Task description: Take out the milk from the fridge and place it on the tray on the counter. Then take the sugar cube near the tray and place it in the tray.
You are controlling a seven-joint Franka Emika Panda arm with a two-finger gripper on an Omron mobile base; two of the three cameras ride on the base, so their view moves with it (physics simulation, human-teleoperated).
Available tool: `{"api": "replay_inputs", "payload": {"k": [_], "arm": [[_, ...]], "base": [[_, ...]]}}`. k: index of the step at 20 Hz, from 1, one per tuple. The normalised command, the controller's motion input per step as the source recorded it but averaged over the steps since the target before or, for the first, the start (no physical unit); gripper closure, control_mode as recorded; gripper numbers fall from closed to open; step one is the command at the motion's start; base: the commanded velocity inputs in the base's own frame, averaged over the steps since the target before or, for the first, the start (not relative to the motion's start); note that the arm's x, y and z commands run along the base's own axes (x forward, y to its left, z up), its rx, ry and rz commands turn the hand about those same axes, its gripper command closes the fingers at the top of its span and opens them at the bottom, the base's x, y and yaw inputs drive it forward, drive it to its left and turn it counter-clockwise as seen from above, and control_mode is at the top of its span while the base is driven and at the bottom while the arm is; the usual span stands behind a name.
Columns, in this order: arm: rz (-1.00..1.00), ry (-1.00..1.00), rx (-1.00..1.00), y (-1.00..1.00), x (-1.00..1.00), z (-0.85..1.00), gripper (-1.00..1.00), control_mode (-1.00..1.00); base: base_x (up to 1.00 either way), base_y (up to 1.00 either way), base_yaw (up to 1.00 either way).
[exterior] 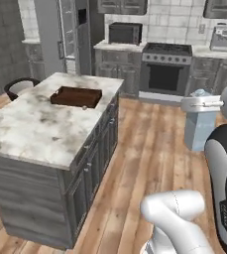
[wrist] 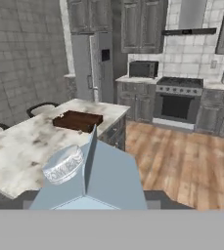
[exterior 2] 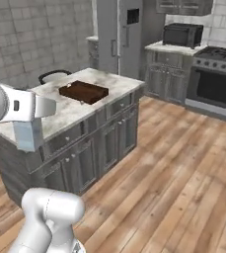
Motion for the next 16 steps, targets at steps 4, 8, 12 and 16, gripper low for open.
{"api": "replay_inputs", "payload": {"k": [4, 8, 12, 16], "arm": [[0.00, 0.00, 0.00, 0.00, 0.00, 0.00, 1.00, 1.00], [0.00, 0.00, 0.00, 0.00, 0.00, 0.00, 1.00, 1.00], [0.00, 0.00, 0.00, 0.00, 0.00, 0.00, 1.00, 1.00], [0.00, 0.00, 0.00, 0.00, 0.00, 0.00, 1.00, 1.00]], "base": [[0.52, -0.35, 0.88], [0.35, -0.83, 0.68], [0.12, -0.99, 0.64], [0.47, -0.75, 0.74]]}}
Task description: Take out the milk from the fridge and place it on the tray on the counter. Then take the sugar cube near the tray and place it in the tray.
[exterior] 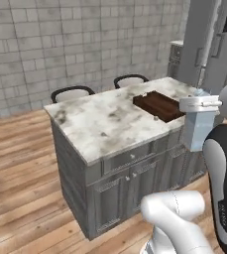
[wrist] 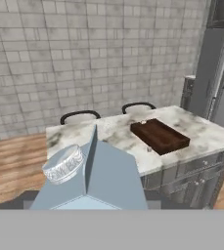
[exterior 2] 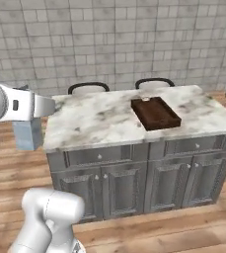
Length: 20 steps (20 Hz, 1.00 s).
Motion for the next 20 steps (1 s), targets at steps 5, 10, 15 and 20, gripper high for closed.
{"api": "replay_inputs", "payload": {"k": [5, 10, 15, 20], "arm": [[0.00, 0.00, 0.00, 0.00, 0.00, 0.00, 1.00, 1.00], [0.00, 0.00, 0.00, 0.00, 0.00, 0.00, 1.00, 1.00], [0.00, 0.00, 0.00, 0.00, 0.00, 0.00, 1.00, 1.00], [0.00, 0.00, 0.00, 0.00, 0.00, 0.00, 1.00, 1.00]], "base": [[0.13, -0.97, 0.52], [0.05, -1.00, 0.44], [0.15, -1.00, 0.51], [0.32, -1.00, 0.47]]}}
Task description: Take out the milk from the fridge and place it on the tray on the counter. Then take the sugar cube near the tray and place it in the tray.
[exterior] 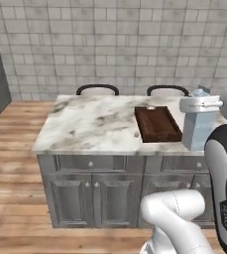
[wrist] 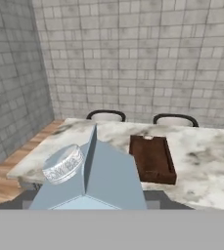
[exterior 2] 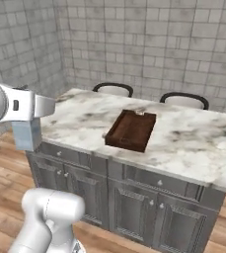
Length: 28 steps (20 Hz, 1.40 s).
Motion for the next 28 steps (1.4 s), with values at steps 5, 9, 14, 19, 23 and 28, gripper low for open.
{"api": "replay_inputs", "payload": {"k": [5, 9, 14, 19, 23, 28], "arm": [[0.00, 0.00, 0.00, 0.00, 0.00, 0.00, 1.00, 1.00], [0.00, 0.00, 0.00, 0.00, 0.00, 0.00, 1.00, 1.00], [0.00, 0.00, 0.00, 0.00, 0.00, 0.00, 1.00, 1.00], [0.00, 0.00, 0.00, 0.00, 0.00, 0.00, 1.00, 1.00], [0.00, 0.00, 0.00, 0.00, 0.00, 0.00, 1.00, 1.00], [0.00, 0.00, 0.00, 0.00, 0.00, 0.00, 1.00, 1.00]], "base": [[0.94, -0.27, 0.09], [0.91, -0.02, -0.16], [0.83, 0.01, -0.34], [1.00, 0.14, -0.31], [1.00, 0.04, -0.21], [0.77, 0.00, -0.06]]}}
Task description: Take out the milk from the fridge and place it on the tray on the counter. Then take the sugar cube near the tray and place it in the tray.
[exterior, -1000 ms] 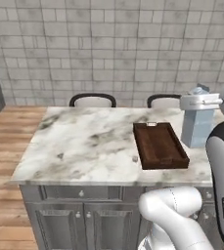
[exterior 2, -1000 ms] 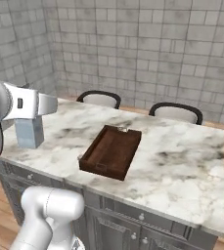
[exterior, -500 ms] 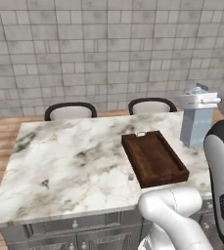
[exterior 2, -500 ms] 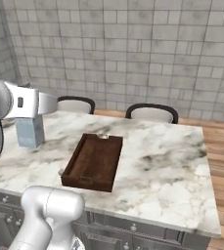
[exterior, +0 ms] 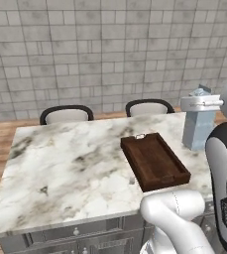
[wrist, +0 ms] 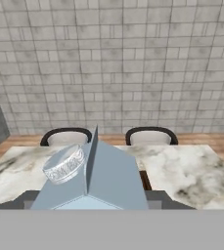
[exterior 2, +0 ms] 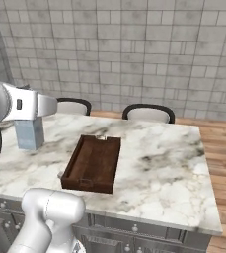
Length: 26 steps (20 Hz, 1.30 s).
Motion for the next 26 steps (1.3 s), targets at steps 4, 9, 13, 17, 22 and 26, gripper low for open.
{"api": "replay_inputs", "payload": {"k": [4, 9, 13, 17, 22, 26], "arm": [[0.05, 0.00, -0.04, -0.18, 0.43, -0.37, 1.00, -1.00], [0.30, -0.07, -0.04, -0.28, 0.47, -0.81, 1.00, -1.00], [0.53, -0.05, 0.02, -0.56, 0.46, -0.72, 1.00, -1.00], [0.58, 0.00, 0.20, -0.70, 0.81, -0.51, 1.00, -1.00], [0.59, 0.00, 0.21, -0.49, 0.96, -0.34, 1.00, -1.00], [0.54, 0.04, 0.08, -0.30, 0.95, -0.23, 1.00, -1.00]], "base": [[0.14, 0.00, 0.00], [0.00, 0.00, 0.00], [0.00, 0.00, 0.00], [0.00, 0.00, 0.00], [0.00, 0.00, 0.00], [0.00, 0.00, 0.00]]}}
